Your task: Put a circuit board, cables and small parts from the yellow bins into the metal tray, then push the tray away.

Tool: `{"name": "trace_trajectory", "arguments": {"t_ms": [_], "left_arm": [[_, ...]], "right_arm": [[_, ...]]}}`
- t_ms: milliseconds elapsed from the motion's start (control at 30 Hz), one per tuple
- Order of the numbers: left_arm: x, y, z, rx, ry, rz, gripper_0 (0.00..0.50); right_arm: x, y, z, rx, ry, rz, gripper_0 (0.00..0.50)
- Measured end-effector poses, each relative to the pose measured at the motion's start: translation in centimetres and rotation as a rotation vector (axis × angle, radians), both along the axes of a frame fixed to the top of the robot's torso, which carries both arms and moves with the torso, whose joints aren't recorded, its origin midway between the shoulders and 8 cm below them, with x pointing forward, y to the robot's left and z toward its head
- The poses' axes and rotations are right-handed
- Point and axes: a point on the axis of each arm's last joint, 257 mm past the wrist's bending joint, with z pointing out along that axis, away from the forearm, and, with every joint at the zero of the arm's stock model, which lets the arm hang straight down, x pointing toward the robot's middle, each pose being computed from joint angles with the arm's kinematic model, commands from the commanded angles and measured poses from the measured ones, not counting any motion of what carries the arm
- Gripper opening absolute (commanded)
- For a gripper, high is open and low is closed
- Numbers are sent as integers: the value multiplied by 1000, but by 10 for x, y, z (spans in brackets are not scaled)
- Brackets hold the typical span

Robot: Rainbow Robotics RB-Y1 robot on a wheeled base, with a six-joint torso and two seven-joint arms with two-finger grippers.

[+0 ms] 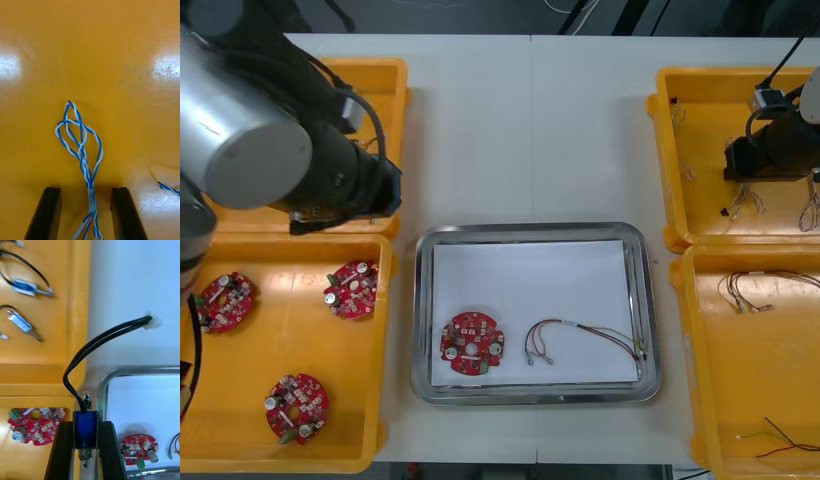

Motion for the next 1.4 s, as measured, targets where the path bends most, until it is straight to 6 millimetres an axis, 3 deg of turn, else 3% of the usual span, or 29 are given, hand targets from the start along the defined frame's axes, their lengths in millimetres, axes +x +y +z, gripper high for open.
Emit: {"name": "trace_trajectory", "arguments": {"t_ms": [300,567,767,1167,1400], "left_arm": [[-27,-53,-38,60,84,-139,0],[-26,-64,-75,90,185,-93,0],[-21,-80,-97,81,192,-119,0],[-17,-93,-130,75,208,-140,0],[-15,-91,-134,76,214,-130,0]], "right_arm": [[5,1,0,16,-31,-3,0],[2,7,11,13,-22,15,0],[-10,17,36,39,-1,41,0],[-53,29,87,74,75,89,0],[-91,36,117,64,119,134,0]]}}
